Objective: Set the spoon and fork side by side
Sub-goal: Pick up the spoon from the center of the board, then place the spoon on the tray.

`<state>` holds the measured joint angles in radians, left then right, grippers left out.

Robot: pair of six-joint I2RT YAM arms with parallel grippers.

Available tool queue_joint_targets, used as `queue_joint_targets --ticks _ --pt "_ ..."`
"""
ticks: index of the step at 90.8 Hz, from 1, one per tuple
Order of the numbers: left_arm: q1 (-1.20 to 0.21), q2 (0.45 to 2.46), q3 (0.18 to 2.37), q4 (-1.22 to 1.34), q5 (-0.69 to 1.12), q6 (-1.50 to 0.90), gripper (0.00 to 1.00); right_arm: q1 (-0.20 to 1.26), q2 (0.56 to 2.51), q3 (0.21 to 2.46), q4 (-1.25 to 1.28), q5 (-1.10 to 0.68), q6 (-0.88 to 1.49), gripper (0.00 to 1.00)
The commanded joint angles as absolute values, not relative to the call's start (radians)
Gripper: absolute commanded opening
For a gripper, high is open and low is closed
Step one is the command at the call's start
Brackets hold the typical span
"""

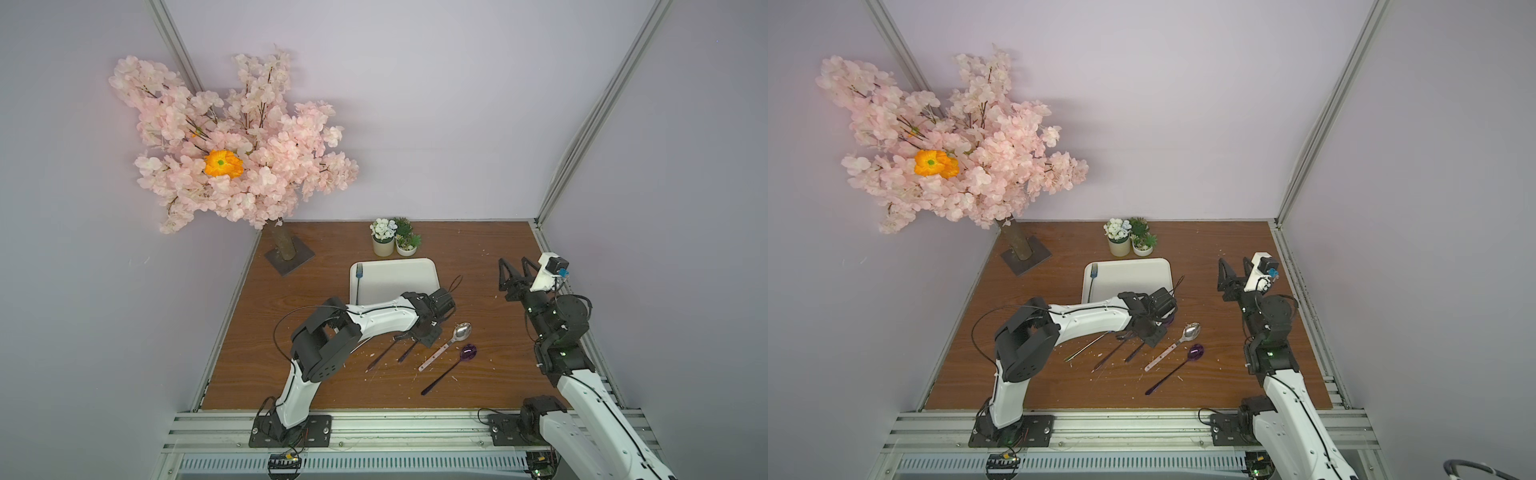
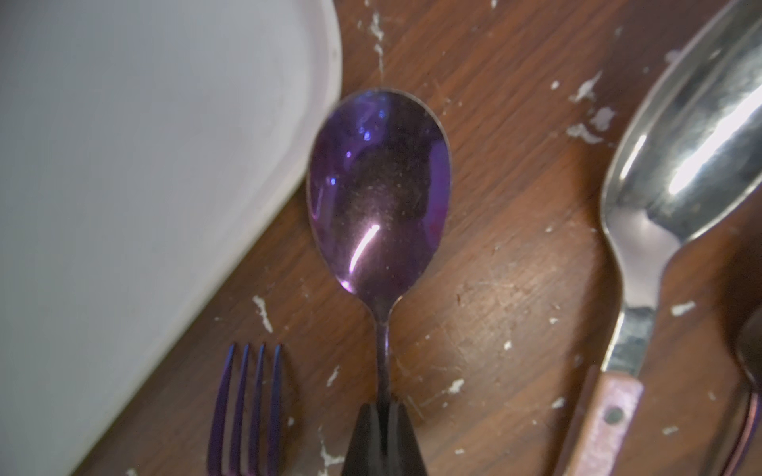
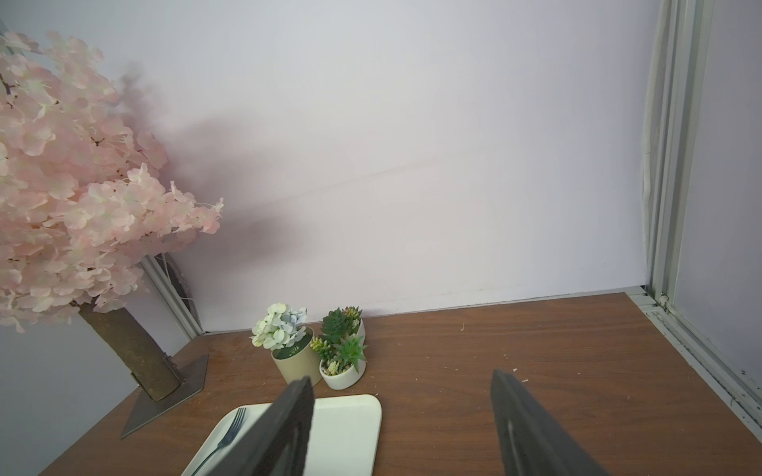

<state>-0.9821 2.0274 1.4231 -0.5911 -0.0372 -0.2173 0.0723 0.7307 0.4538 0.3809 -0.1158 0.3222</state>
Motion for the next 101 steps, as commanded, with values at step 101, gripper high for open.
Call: queue_joint_targets --ticks 101 --pt "-0.53 1.956 1.542 -0.669 -0.087 -0.441 0.0 0.072 0.648 0.434 0.38 -0.104 0.329 0.72"
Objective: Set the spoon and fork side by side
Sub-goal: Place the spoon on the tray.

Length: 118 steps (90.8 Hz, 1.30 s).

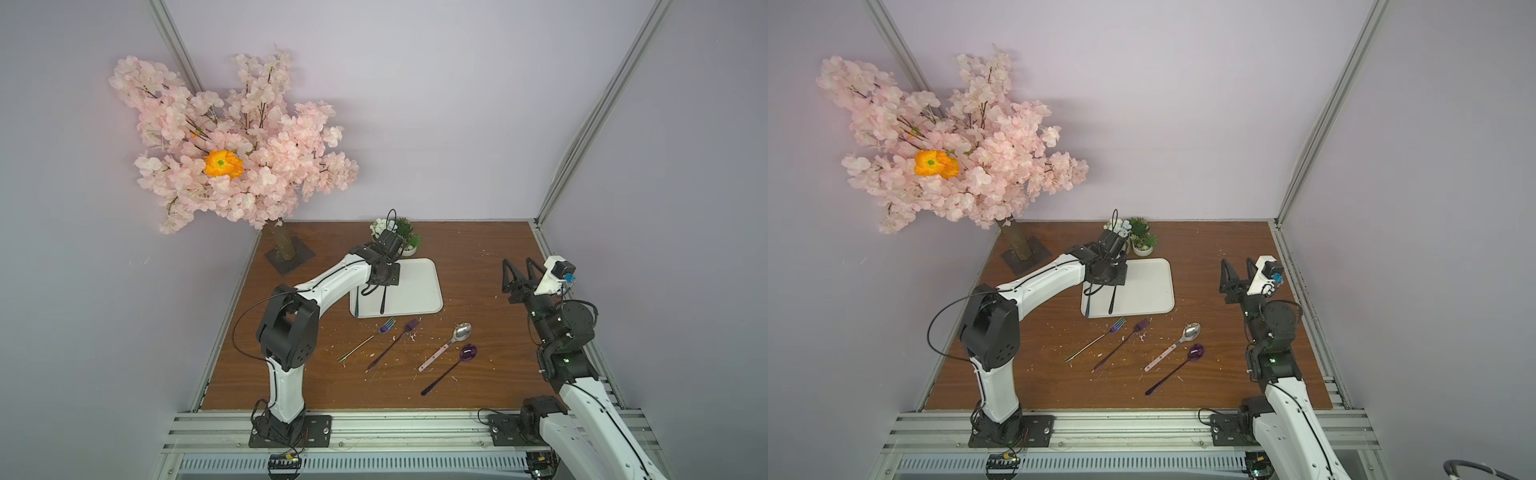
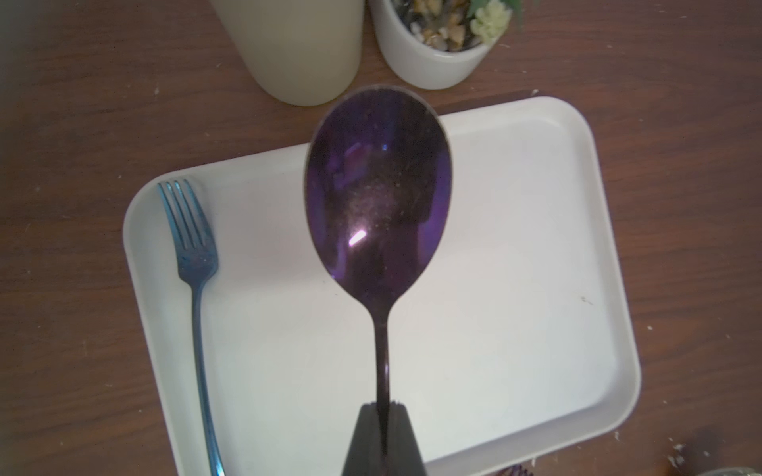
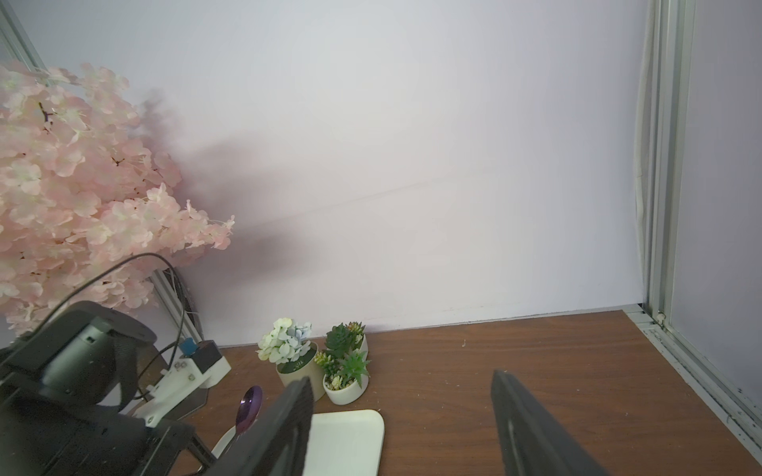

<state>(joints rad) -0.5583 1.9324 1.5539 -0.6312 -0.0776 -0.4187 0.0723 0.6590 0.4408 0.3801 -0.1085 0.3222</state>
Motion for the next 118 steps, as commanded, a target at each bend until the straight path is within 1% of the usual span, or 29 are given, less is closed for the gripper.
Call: queue_joint_targets --ticks 1,25,92,118 --pt "-0.529 1.958 1.541 -0.67 -0.087 -0.441 0.0 0.072 0.648 0.434 0.38 -0.104 0.329 0.72" --pt "-0.474 1.994 1.546 -0.698 -0.06 -0.435 0.0 0.072 0.629 0.429 0.384 -0.104 0.335 0.72" --pt "-0.425 2.061 1.55 -0.701 -0.039 -0.464 0.0 0.072 0.601 0.423 0.383 -0.1 0.337 0.73" --pt "-0.413 2.091 1.578 -0.701 -0.037 -0.47 0.03 0.072 0.595 0.422 0.382 -0.098 0.337 0.73"
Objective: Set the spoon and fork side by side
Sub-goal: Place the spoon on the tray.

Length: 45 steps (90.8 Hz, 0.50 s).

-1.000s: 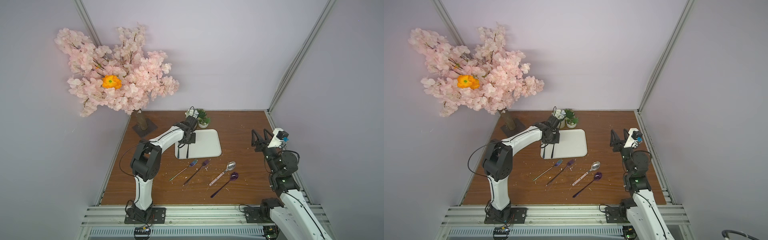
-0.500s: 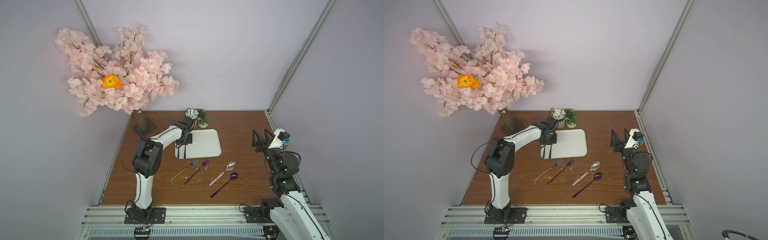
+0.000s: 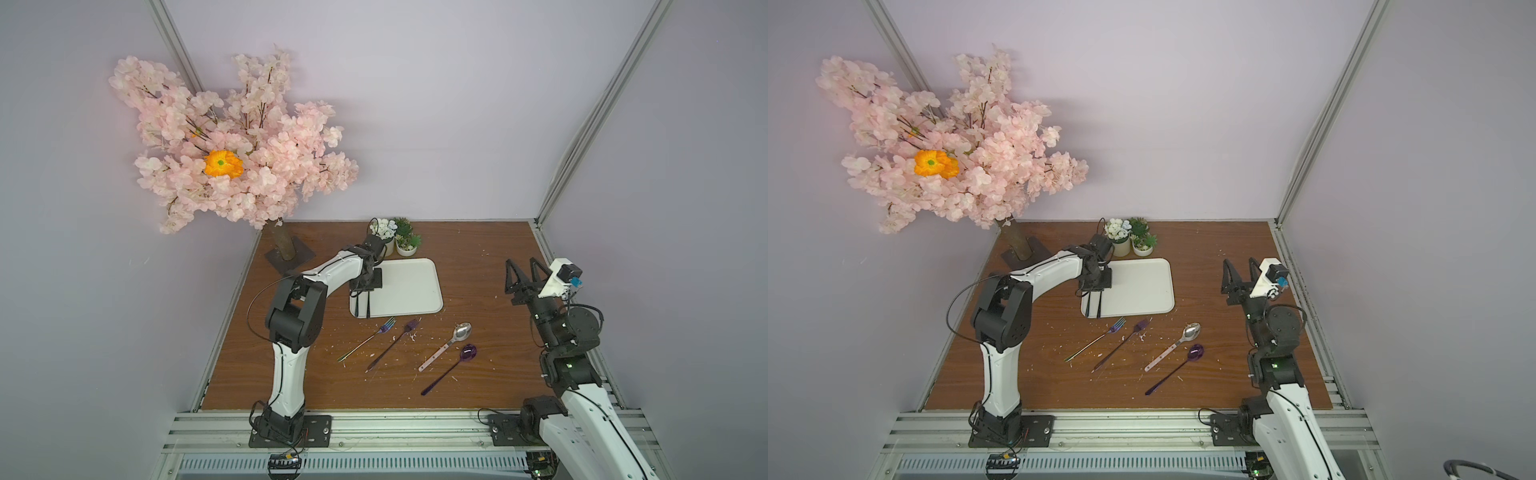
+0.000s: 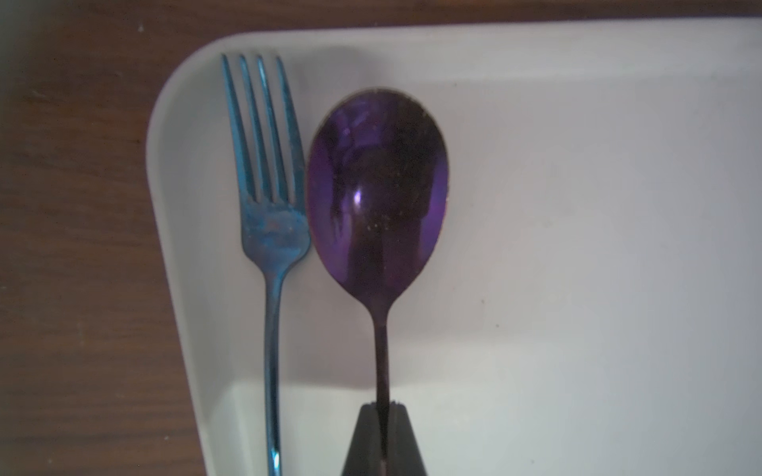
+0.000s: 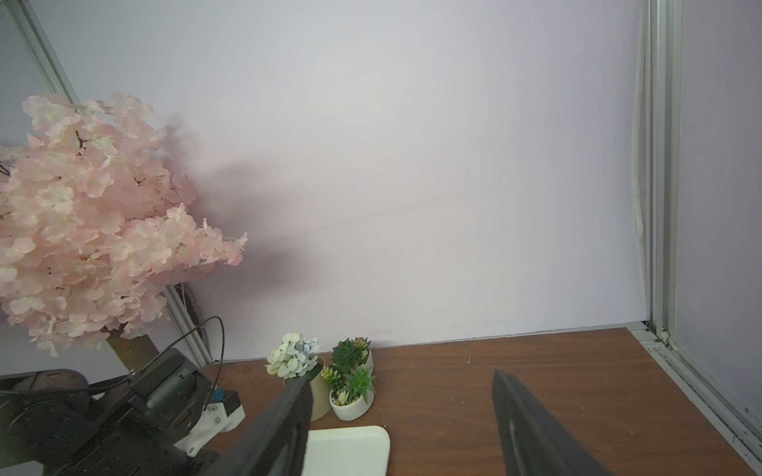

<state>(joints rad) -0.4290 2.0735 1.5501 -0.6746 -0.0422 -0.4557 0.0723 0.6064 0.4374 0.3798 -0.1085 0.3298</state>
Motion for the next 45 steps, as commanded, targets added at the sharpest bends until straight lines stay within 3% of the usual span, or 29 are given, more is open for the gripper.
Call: queue_joint_targets --ticks 1,45 --pt "-0.413 2.092 1.58 -0.701 -0.037 -0.469 0.03 0.072 0.594 0.422 0.382 -0.098 0.337 0.73" --pt "-0.402 2.123 1.599 -0.701 -0.029 -0.476 0.05 0.072 0.592 0.42 0.383 -0.1 0.339 0.73"
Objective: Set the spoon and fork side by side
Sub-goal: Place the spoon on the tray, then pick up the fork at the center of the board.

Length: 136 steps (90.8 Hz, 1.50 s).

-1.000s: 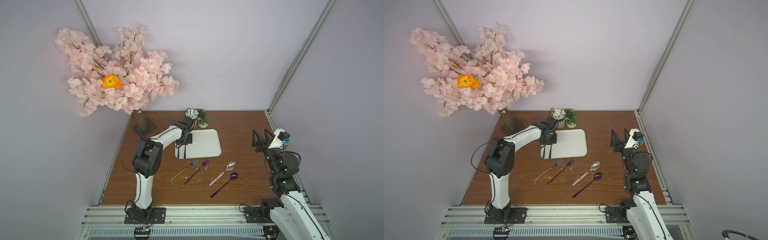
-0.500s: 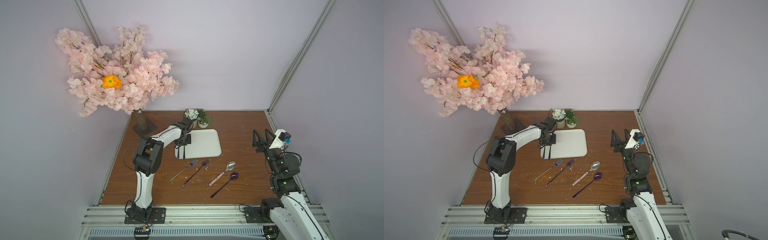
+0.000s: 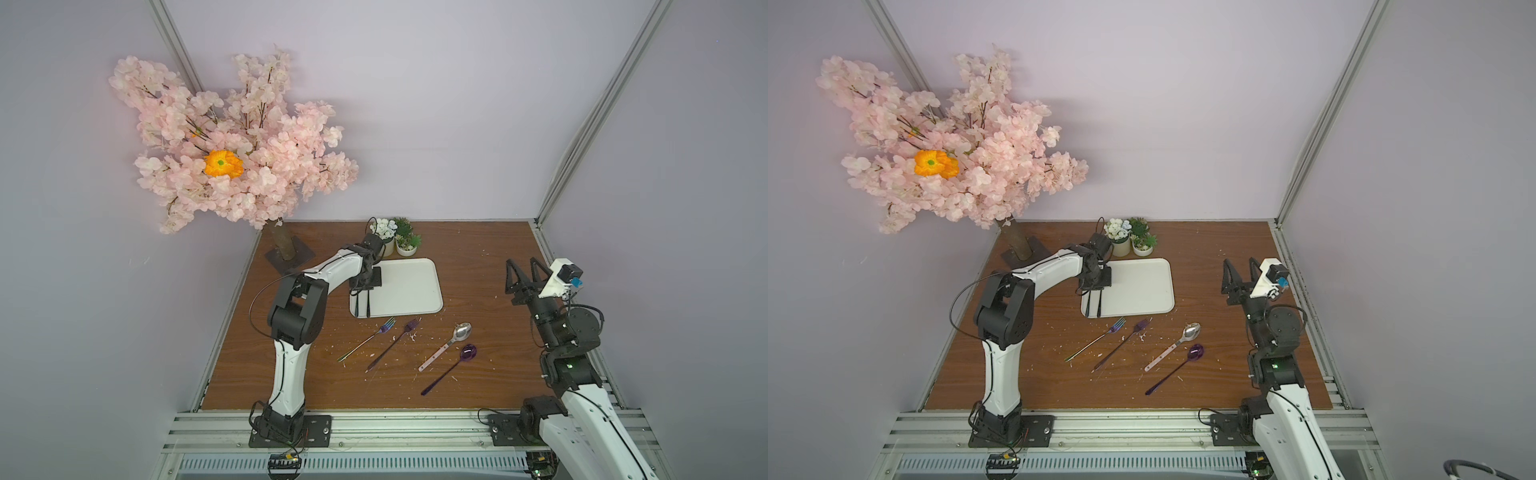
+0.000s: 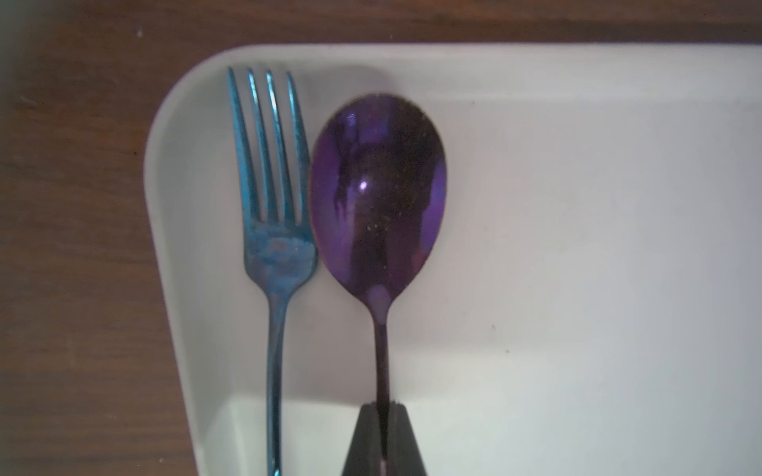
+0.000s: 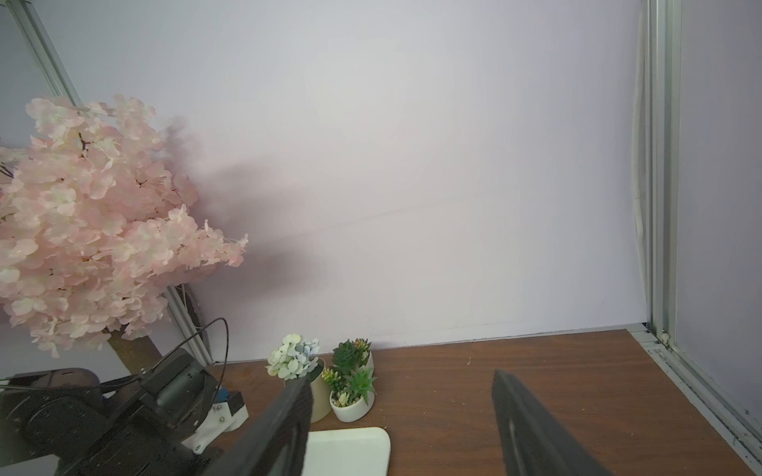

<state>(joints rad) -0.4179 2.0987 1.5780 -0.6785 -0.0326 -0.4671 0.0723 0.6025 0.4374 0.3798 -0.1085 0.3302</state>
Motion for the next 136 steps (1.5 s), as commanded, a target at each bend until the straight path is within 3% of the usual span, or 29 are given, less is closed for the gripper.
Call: queue_joint_targets --ticks 1,46,84,102,118,136 --pt "-0.401 2.123 1.599 -0.7 -0.029 -0.475 0.05 0.072 0.592 0.42 0.383 -0.1 0.338 0.73" --pt "-0.395 2.107 1.577 -0.699 -0.036 -0.473 0.21 0.072 0.592 0.419 0.385 -0.103 0.339 0.72" --pt "-0.442 1.917 1.587 -0.698 -0.021 -0.459 0.49 0.072 0.612 0.417 0.388 -0.094 0.336 0.72" --pt "-0.53 1.777 1.562 -0.696 -0.042 -0.404 0.61 0.072 0.627 0.419 0.391 -0.087 0.333 0.72" --pt "-0.636 1.64 1.402 -0.689 -0.11 -0.373 0.67 0.072 0.64 0.417 0.399 -0.06 0.335 0.73" --pt "-0.895 1.524 1.213 -0.681 -0.209 -0.274 0.71 0.073 0.673 0.455 0.363 -0.026 0.359 0.73"
